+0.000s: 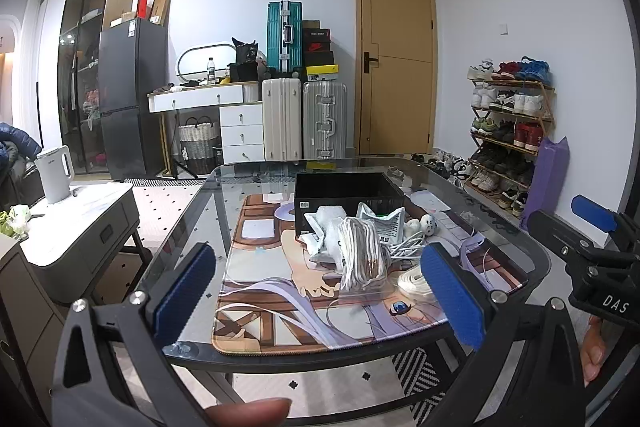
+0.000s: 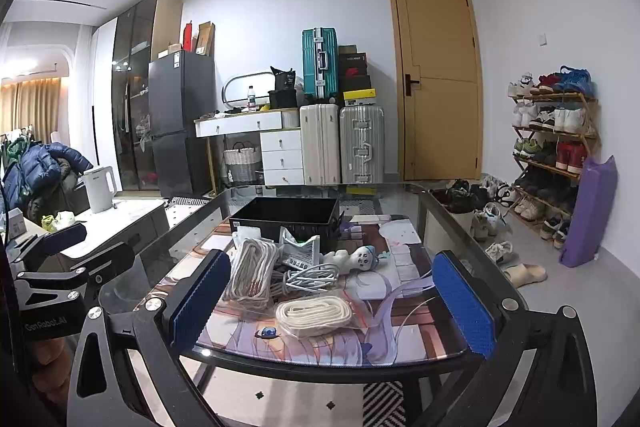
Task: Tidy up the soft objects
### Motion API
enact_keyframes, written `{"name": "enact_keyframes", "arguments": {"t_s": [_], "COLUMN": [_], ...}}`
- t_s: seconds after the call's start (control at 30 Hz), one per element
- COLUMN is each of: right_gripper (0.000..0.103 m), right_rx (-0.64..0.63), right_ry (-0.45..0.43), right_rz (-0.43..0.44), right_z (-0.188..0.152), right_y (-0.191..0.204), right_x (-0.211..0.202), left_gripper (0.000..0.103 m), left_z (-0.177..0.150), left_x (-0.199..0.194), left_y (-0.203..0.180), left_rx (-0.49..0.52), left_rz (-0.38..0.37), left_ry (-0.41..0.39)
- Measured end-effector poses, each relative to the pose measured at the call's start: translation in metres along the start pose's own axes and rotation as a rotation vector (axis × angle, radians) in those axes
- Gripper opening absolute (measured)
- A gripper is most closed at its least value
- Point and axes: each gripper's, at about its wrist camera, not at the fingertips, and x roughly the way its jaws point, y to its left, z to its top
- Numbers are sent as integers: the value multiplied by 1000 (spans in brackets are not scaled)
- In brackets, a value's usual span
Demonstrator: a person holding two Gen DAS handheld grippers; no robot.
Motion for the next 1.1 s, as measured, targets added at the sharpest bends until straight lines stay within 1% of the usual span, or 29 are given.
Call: {"name": "enact_keyframes", "arguments": {"t_s": [0.4,1.1], "right_gripper": [103,103], "right_rx": [6,3], "right_ry": [2,-1], "right_rz": [-7,-7], "right_z": [0,0], "right_y": [-2,-1], "right_x": [0,1], "left_gripper": [103,103], "left_z": [-1,0], "left_x": [2,0], "left_y": [2,1], "left_rx": [-12,-8], "left_rz": [-4,-12], "left_ry": [12,5]}}
